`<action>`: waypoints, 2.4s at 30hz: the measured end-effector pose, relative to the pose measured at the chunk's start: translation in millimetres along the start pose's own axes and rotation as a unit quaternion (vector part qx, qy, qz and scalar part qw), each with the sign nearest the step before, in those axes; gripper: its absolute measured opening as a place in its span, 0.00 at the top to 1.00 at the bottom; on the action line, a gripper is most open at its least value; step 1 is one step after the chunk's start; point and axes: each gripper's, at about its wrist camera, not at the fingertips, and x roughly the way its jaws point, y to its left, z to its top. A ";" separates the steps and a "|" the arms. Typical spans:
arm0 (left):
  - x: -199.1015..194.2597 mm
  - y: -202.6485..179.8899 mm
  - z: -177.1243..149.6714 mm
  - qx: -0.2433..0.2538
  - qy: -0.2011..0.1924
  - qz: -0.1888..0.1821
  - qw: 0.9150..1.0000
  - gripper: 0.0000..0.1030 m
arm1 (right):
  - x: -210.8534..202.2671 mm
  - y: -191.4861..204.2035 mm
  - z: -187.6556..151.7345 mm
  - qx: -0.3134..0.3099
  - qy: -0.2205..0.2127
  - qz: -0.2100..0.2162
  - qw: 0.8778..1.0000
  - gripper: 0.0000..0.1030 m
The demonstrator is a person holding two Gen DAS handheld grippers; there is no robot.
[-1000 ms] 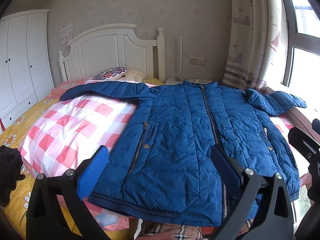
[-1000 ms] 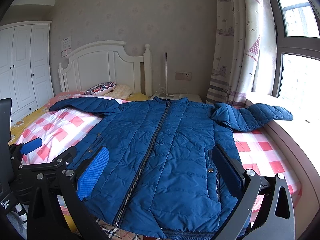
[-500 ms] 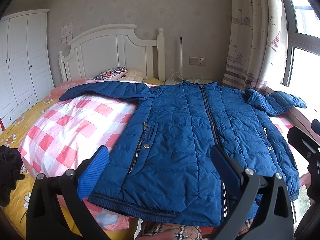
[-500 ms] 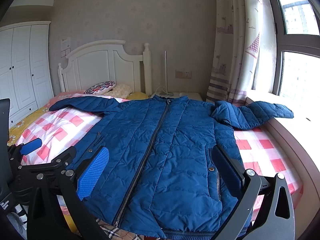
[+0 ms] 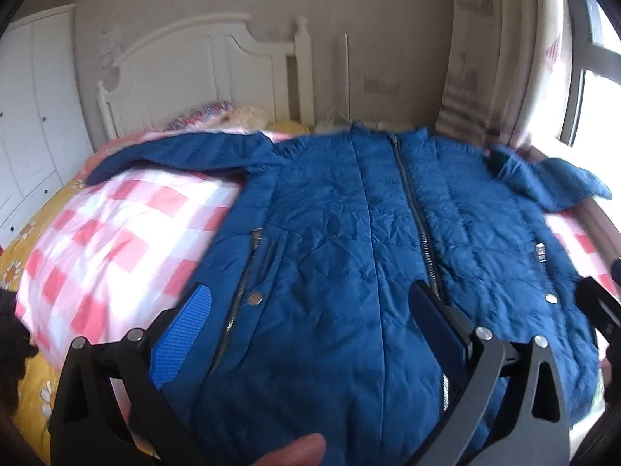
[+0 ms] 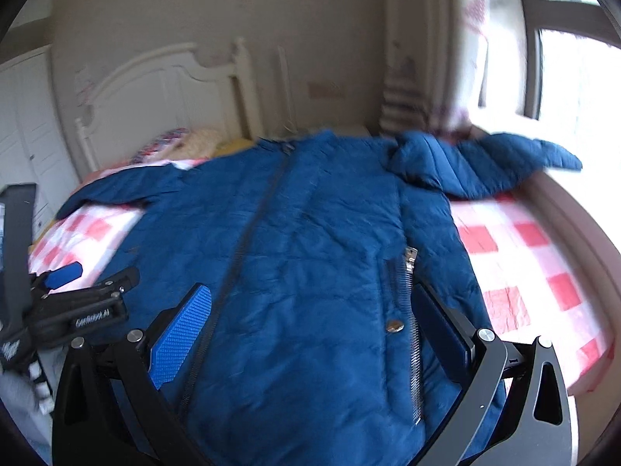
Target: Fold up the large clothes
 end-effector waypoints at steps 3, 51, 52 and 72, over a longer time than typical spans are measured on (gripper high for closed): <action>63.9 -6.7 25.3 0.025 0.069 -0.005 0.997 0.02 | 23.6 -35.3 15.5 0.045 0.019 -0.021 0.999 0.04; 194.0 31.1 52.8 -0.033 0.123 -0.017 0.992 0.02 | 184.5 31.0 90.3 -0.187 0.119 0.094 0.971 0.44; 193.9 31.4 52.9 -0.034 0.123 -0.017 0.992 0.02 | 171.5 21.9 94.0 -0.153 0.104 0.103 0.977 0.44; 193.9 30.3 53.4 -0.033 0.123 -0.016 0.992 0.02 | 172.4 -143.2 147.3 0.137 -0.047 0.025 0.989 0.79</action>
